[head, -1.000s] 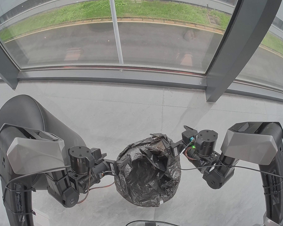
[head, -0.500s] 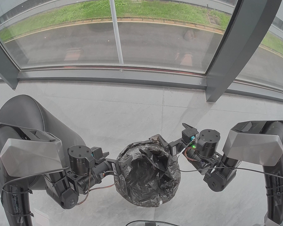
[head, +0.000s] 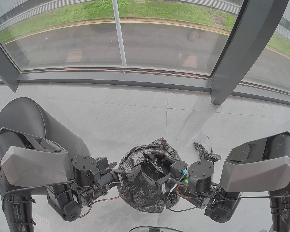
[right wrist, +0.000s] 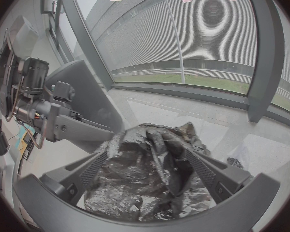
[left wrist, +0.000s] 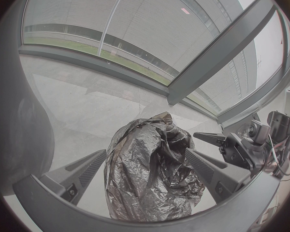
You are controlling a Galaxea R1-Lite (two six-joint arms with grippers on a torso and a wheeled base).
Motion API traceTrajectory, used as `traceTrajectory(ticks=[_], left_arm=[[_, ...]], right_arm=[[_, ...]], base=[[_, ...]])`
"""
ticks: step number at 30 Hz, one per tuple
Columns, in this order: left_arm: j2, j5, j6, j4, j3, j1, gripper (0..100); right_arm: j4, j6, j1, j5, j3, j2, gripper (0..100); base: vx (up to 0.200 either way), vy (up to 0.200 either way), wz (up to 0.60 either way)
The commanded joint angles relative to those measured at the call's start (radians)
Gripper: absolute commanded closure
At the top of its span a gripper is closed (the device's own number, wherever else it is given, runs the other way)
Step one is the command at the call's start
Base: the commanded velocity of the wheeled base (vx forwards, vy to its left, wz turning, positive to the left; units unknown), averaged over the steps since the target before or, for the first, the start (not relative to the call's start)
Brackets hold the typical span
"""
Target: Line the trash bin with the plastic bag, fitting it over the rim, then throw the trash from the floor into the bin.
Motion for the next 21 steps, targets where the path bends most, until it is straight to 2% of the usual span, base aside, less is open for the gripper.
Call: traceTrajectory(ticks=[1,5,9,21], left_arm=[[-0.025,-0.003,-0.022,-0.005,0.014,-0.007,0],[-0.031,-0.005,-0.027,-0.005,0.009,-0.009,0],[-0.013,-0.008,-0.025,-0.005,0.007,-0.007,0],[0.044,-0.006,-0.024,-0.005,-0.017,-0.004,0]], right_arm=[[-0.017,-0.019,0.043,0.001,-0.025,0.0,0],[-0.014,-0.034,0.037,0.001,-0.116,0.08,0],[0.03,-0.053,-0.014,0.001,-0.217,0.139,0],[0.073,-0.053,-0.034,0.001,-0.297,0.2,0]], base=[[0.0,0.0,0.0],[0.0,0.0,0.0],[0.0,0.0,0.0],[0.0,0.0,0.0]])
